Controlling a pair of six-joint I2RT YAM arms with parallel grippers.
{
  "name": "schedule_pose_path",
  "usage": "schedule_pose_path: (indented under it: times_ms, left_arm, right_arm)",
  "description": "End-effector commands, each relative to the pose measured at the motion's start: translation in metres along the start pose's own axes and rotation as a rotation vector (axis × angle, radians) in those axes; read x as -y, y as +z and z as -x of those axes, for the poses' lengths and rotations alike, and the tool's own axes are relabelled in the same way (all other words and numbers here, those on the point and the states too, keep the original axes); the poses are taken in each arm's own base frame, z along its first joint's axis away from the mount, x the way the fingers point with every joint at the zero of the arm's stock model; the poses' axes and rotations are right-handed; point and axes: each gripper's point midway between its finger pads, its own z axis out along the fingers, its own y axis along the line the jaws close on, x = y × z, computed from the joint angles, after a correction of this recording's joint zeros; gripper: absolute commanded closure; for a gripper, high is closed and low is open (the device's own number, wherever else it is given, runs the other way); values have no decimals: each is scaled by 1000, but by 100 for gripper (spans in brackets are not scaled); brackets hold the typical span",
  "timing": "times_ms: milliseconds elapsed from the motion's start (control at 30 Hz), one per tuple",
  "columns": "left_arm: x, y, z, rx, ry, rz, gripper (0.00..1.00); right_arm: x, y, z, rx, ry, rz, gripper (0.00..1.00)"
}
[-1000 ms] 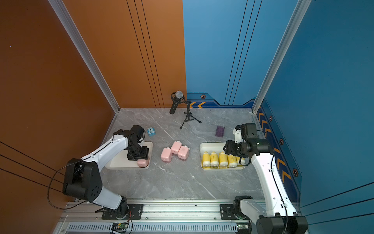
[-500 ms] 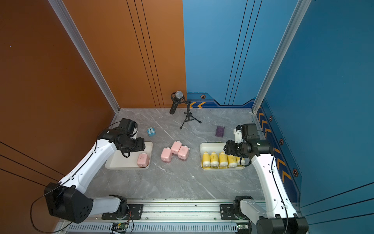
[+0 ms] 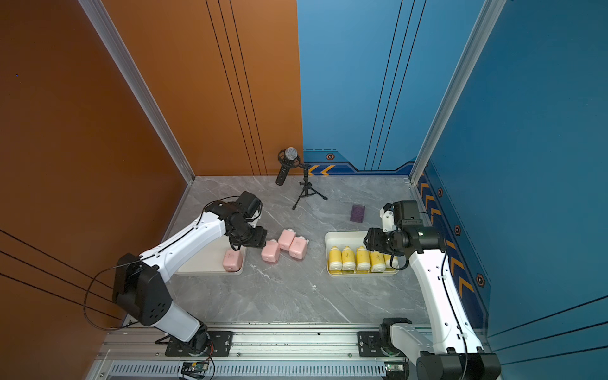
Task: Place the pencil sharpeners by color into the storage box
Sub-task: Place the pencil sharpener in the storage box, then pick up the pencil sharpener from the center of the board.
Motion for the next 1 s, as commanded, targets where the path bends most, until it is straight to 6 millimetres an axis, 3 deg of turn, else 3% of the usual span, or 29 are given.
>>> schedule_pose_path:
  times_ms: [0, 300, 700, 967]
  left_arm:
    - [19, 7, 3, -39, 59, -38, 25]
    - [40, 41, 3, -122, 106, -27, 25]
    - [32, 62, -3, -165, 96, 43, 31]
    - [27, 65, -3, -164, 92, 74, 43]
  right_arm:
    - [-2, -6, 5, 29, -15, 10, 35]
    - [-2, -7, 5, 33, -12, 10, 34]
    - [-1, -5, 6, 26, -11, 10, 35]
    - [-2, -5, 6, 25, -11, 12, 34]
